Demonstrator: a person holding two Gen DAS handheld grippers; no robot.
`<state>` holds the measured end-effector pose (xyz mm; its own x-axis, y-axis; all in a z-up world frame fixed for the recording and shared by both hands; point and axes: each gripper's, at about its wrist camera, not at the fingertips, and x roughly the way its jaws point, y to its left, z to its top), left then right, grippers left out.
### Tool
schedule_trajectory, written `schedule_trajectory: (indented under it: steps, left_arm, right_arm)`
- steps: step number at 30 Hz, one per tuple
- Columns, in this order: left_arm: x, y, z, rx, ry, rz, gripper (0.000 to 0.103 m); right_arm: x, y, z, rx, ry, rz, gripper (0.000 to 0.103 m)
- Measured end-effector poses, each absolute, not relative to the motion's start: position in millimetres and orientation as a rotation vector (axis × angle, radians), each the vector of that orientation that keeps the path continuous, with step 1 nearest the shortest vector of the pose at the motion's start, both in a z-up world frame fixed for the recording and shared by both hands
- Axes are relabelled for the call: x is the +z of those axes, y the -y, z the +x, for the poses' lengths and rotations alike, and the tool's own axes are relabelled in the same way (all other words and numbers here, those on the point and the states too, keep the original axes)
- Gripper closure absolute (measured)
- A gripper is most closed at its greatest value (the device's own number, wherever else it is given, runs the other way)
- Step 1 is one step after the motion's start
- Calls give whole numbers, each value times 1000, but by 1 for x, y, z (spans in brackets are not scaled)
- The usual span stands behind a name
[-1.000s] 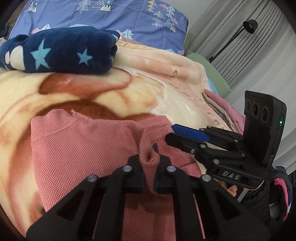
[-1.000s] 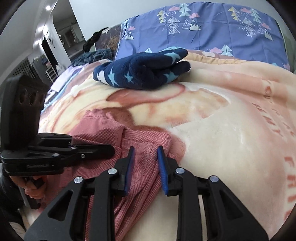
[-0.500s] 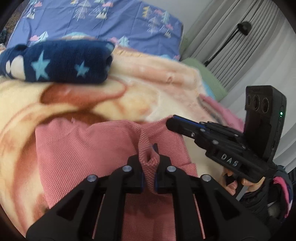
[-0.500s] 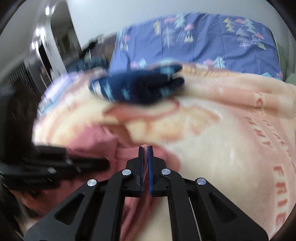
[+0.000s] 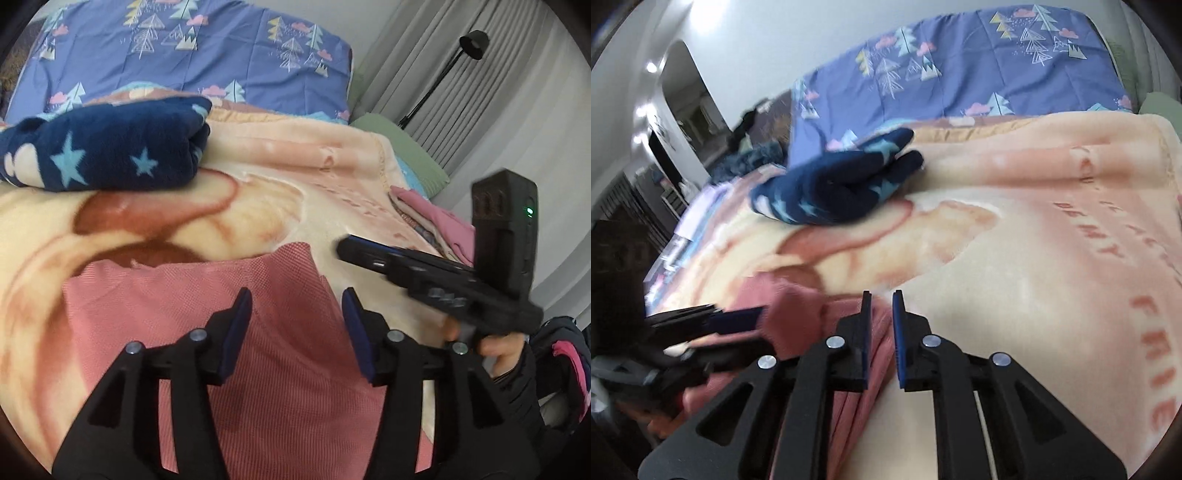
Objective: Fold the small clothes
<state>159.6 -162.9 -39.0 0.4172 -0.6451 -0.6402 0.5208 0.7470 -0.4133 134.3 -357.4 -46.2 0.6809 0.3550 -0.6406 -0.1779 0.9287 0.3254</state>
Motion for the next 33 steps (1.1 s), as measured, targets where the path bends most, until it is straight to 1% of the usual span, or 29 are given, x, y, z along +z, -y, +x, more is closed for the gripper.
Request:
schedule_trajectory:
  steps: [4,6,7,8,11,12,13,14,17,20,21,22,23,24,25,26,27,29,31,33]
  left_arm:
    - [-29,144,120,-725,-815,-70,45]
    - [-29,135,93,-720,-798,4,43]
    - [-31,130,74,-725,-791,54,43]
    - [-33,125,59,-732,-791,88,42]
    - [-47,114,19,-741,-814,175,42]
    - [-56,113,8,-719,-820,227,42]
    - [-64,113,1,-701,-823,270,42]
    - [-73,113,-6,-672,-825,318,42]
    - [-85,106,-19,-616,-805,351,42]
    - [-79,97,-18,-617,-824,302,42]
    - [-77,96,-19,-615,-825,297,42]
    - [-76,95,-20,-614,-823,296,42]
    - [-77,94,-24,-611,-819,298,42]
    - [-77,93,-25,-605,-818,296,42]
    - [-79,93,-26,-601,-821,292,42]
    - [-80,92,-26,-598,-823,289,41]
    - [-81,91,-25,-596,-827,279,40]
    - [-84,86,-23,-589,-841,256,37]
    - [-85,80,-21,-585,-856,224,36]
    - [-83,74,-22,-590,-860,197,36]
  right_arm:
    - [-40,353,80,401,-764,246,91]
    - [-41,346,50,440,-771,256,80]
    - [-43,342,36,458,-774,267,78]
    - [-45,337,23,488,-772,288,76]
    - [-55,325,-1,493,-778,317,76]
    - [-61,322,-3,444,-798,297,77]
    - [-70,321,-4,357,-830,259,83]
    - [-80,322,-4,287,-860,241,103]
    - [-95,339,-15,226,-917,350,103]
    - [-82,337,-25,229,-886,337,103]
    - [-74,335,-26,253,-863,345,100]
    - [-68,332,-28,276,-846,357,100]
    - [-65,330,-28,293,-835,366,95]
    - [-62,327,-29,305,-827,377,73]
    - [-61,324,-30,303,-823,377,62]
    - [-63,317,-29,301,-832,351,58]
    - [-67,313,-27,297,-849,323,68]
    - [-79,301,-27,281,-895,262,99]
    - [-80,300,-39,263,-884,207,99]
    - [-84,302,-42,245,-918,196,99]
